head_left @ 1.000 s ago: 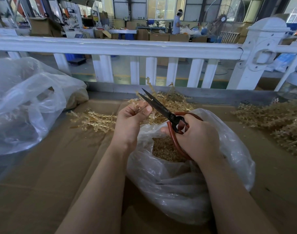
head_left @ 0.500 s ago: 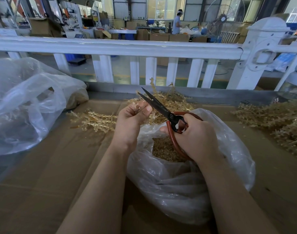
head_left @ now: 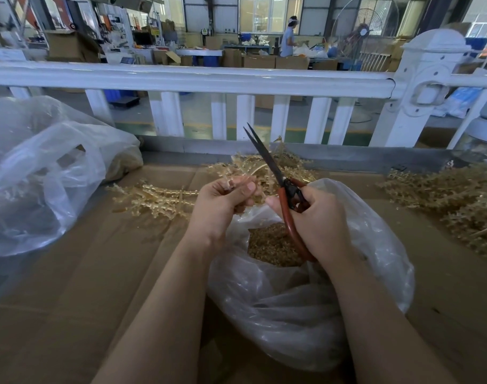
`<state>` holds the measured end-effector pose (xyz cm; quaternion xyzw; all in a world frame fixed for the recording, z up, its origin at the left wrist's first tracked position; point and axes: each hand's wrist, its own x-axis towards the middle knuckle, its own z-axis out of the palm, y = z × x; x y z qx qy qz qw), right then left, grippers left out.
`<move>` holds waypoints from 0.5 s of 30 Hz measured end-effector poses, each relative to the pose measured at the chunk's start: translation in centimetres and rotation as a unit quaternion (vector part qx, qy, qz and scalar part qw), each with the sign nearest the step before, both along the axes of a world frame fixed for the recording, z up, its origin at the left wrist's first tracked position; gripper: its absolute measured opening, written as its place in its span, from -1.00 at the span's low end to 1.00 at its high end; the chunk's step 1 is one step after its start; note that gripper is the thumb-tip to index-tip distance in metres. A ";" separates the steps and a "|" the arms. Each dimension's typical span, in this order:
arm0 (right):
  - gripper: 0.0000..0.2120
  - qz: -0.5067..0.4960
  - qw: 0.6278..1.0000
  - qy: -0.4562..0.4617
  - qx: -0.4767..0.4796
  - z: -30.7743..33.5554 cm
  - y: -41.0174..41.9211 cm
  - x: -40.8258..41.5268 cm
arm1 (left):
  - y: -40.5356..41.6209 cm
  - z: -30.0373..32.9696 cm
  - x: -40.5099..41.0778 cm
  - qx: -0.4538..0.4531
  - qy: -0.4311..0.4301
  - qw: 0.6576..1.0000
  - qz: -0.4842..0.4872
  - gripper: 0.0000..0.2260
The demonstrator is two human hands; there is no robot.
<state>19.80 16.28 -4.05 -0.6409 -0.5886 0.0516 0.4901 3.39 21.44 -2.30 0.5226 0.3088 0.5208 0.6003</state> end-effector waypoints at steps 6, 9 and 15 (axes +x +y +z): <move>-0.80 0.053 0.995 0.081 -0.024 -0.2 0.8 0.0 | -0.3 0.0 0.8 -0.012 0.014 0.999 -0.026 -0.88; -0.79 0.077 0.991 0.111 -0.021 -0.5 1.1 0.4 | -0.3 -0.1 0.7 -0.024 0.004 0.999 -0.022 -0.92; -0.77 0.083 0.990 0.105 -0.034 -0.3 0.9 0.3 | -0.1 -0.1 0.4 -0.020 -0.022 1.000 0.000 -0.96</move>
